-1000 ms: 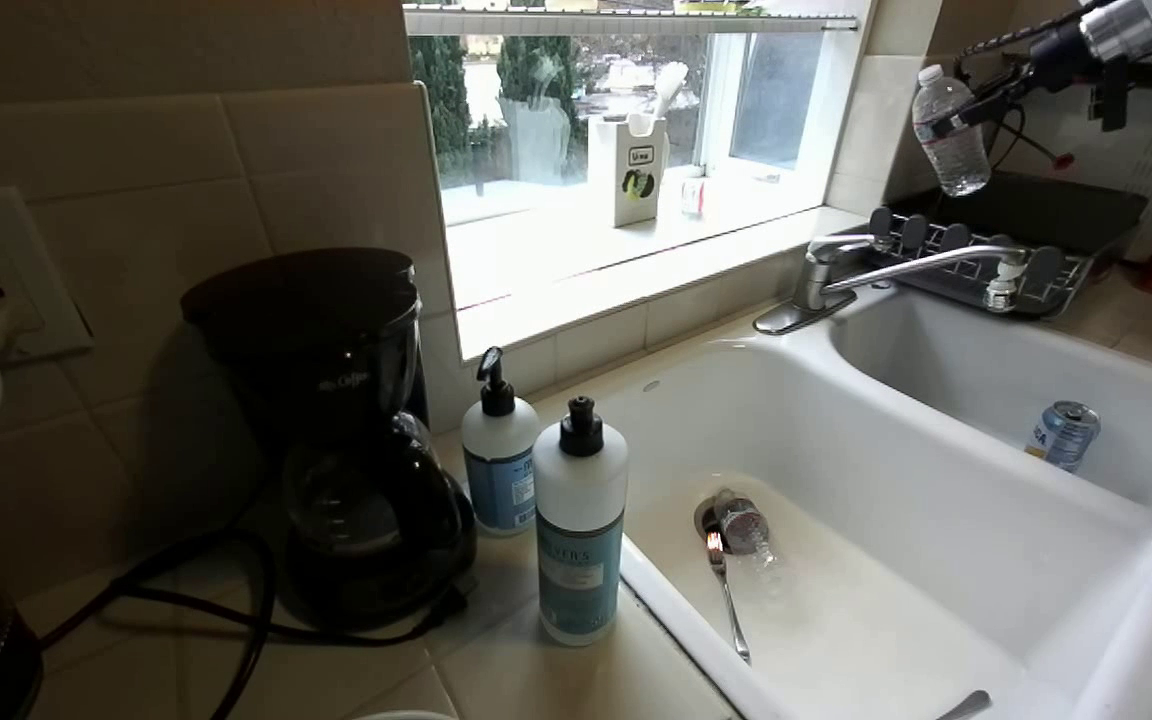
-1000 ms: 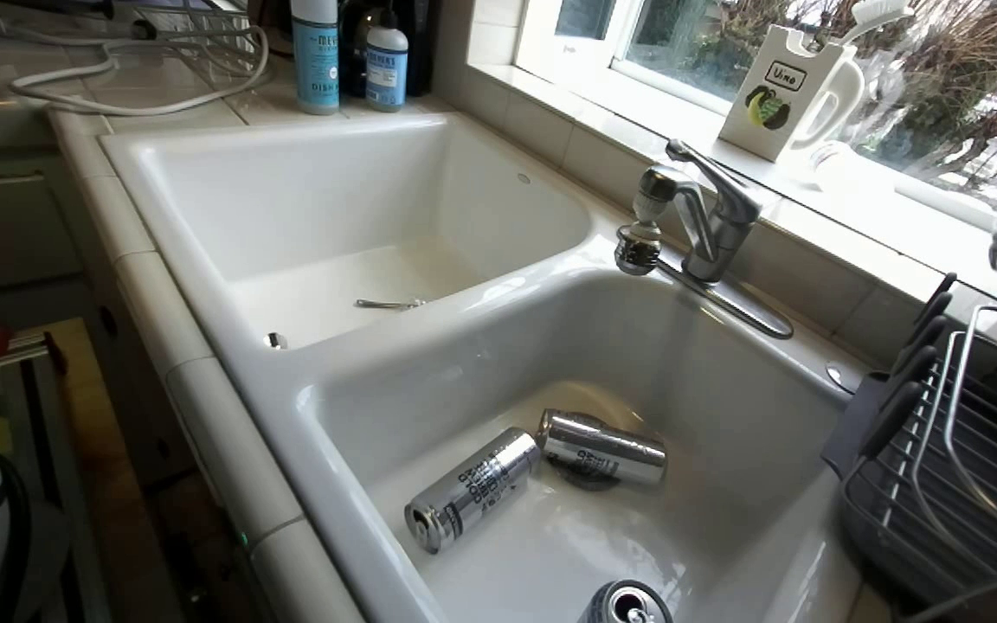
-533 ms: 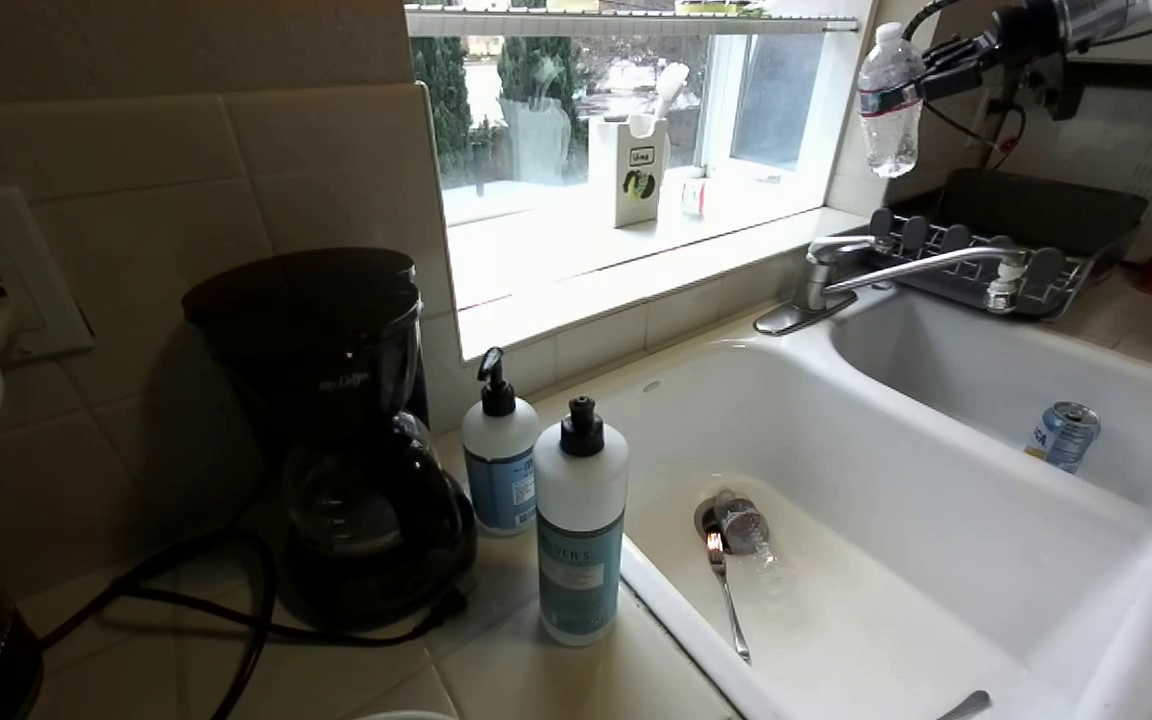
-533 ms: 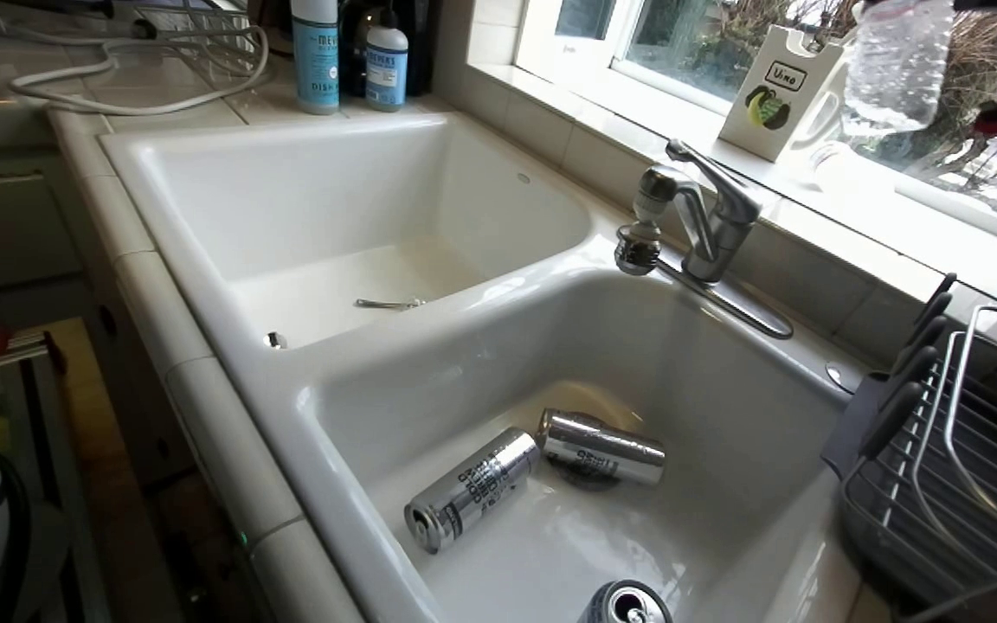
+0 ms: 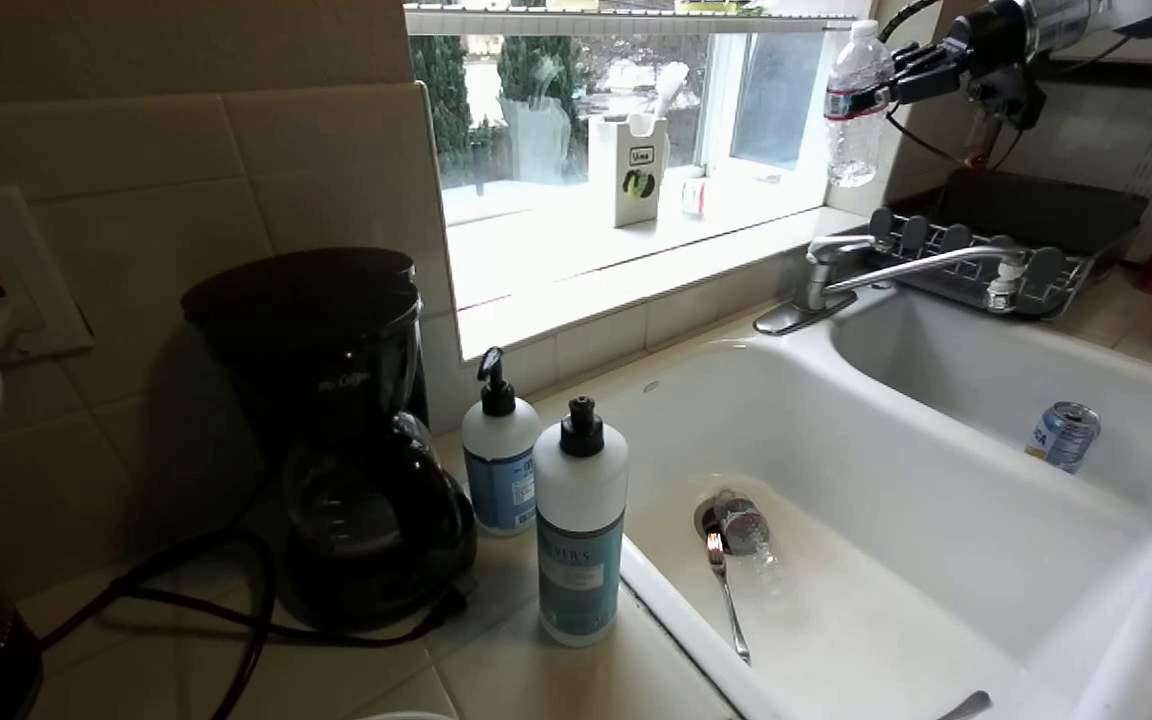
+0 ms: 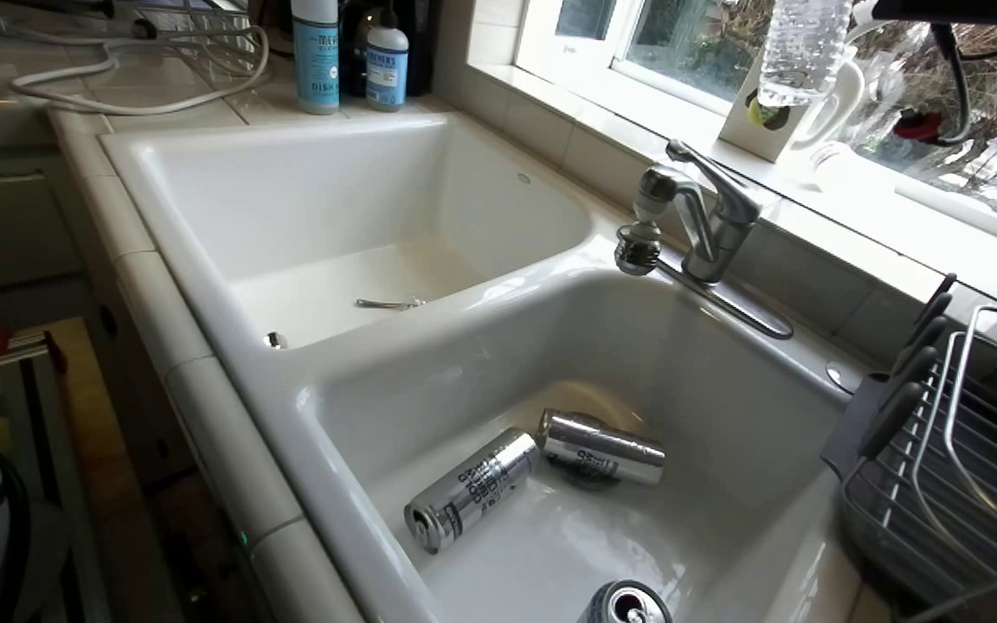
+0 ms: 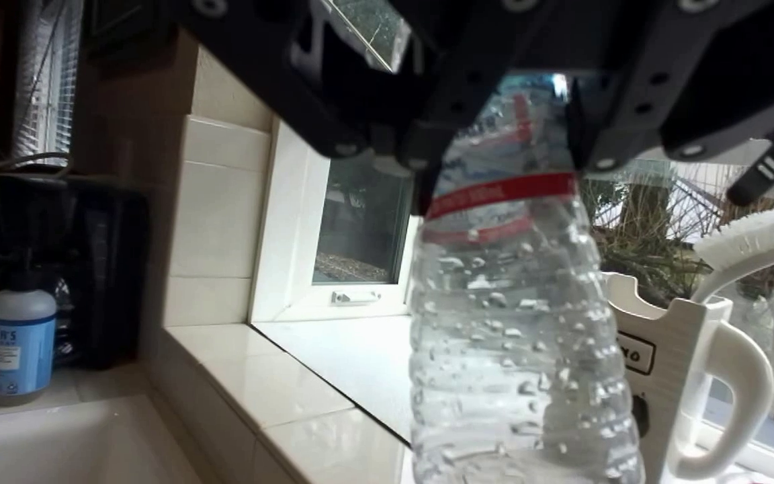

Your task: Put the bottle on the windowsill

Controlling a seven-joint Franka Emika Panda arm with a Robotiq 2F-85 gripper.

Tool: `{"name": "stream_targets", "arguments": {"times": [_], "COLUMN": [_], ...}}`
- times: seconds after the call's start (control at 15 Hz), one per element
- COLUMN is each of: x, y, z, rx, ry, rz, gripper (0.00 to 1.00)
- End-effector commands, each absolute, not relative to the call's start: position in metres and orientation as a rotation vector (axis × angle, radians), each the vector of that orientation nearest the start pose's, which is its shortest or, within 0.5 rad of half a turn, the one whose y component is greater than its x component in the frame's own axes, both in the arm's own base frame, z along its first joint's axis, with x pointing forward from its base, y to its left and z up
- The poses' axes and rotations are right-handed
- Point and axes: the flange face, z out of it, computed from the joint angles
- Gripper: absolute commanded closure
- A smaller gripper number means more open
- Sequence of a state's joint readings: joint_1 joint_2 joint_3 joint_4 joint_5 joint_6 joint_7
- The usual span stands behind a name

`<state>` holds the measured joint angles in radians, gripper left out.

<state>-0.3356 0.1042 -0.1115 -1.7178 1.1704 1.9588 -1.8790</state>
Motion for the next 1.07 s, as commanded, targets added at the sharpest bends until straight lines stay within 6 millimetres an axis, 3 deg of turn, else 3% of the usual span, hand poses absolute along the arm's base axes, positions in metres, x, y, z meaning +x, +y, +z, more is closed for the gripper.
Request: {"name": "stream_targets", "arguments": {"times": [0.0, 0.27, 0.6, 1.0], "x": [0.595, 0.639, 0.685, 0.731], "y": [-0.204, -0.142, -0.059, -0.020], "z": [0.567, 0.545, 0.501, 0.475], "rx": [-2.050, -1.757, -1.532, -1.500], "ry": [-1.250, -1.343, -1.398, -1.382], "rz": [-1.460, -1.472, -1.261, -1.229], "gripper": [0.88, 0.88, 0.88, 0.88]}}
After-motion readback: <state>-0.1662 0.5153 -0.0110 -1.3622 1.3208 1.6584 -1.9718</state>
